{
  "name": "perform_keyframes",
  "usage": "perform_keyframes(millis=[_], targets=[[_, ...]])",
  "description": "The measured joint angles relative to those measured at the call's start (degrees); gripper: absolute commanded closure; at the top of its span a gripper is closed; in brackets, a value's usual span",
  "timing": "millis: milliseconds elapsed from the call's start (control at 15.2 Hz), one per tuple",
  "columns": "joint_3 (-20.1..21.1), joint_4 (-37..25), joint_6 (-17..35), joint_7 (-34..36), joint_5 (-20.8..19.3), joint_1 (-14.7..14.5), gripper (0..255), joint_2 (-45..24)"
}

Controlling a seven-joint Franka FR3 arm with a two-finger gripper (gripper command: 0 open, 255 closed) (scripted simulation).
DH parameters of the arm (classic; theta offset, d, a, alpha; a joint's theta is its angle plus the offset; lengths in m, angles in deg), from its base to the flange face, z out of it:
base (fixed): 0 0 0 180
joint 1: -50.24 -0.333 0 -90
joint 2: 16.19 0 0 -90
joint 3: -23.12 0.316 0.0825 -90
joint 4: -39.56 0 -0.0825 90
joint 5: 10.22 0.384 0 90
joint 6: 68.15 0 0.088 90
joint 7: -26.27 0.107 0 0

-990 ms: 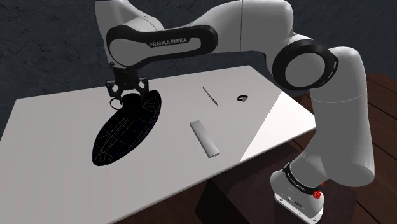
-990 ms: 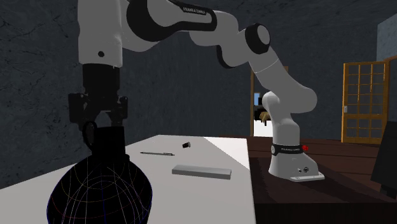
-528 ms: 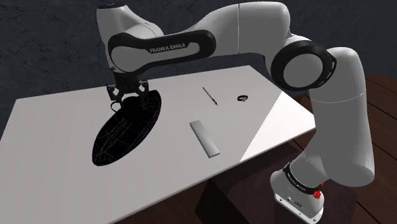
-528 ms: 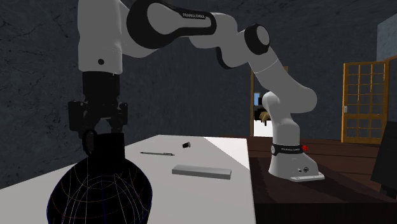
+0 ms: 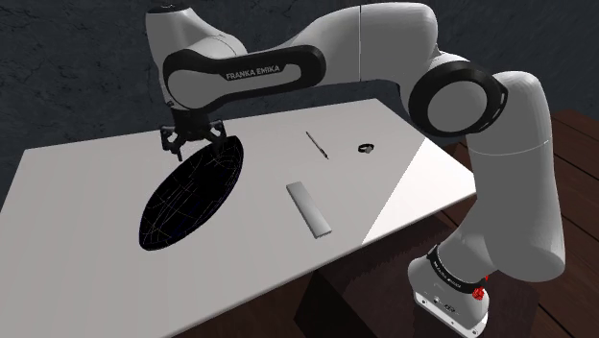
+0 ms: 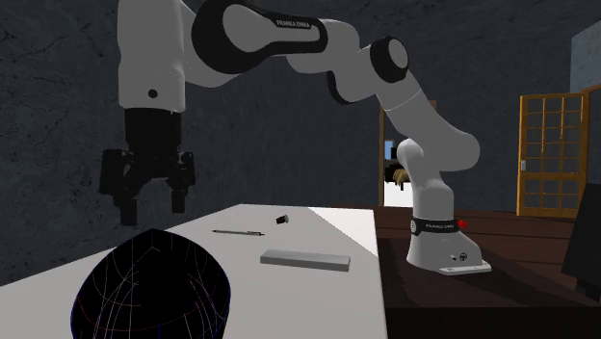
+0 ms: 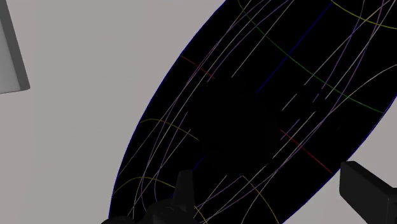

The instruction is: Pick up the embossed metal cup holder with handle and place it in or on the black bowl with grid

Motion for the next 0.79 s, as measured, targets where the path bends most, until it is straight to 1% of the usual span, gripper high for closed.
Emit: perform_keyframes(millis=[132,396,792], targets=[[0.0,-0.7,-0.8,-0.1,0.1,0.0,0,0.1],[0.2,-4.8,-5.6,-0.5,0.4,-0.3,0,1.0],[0.2,-6.2,-6.8,-0.5,0.4,-0.5,0,0.7]])
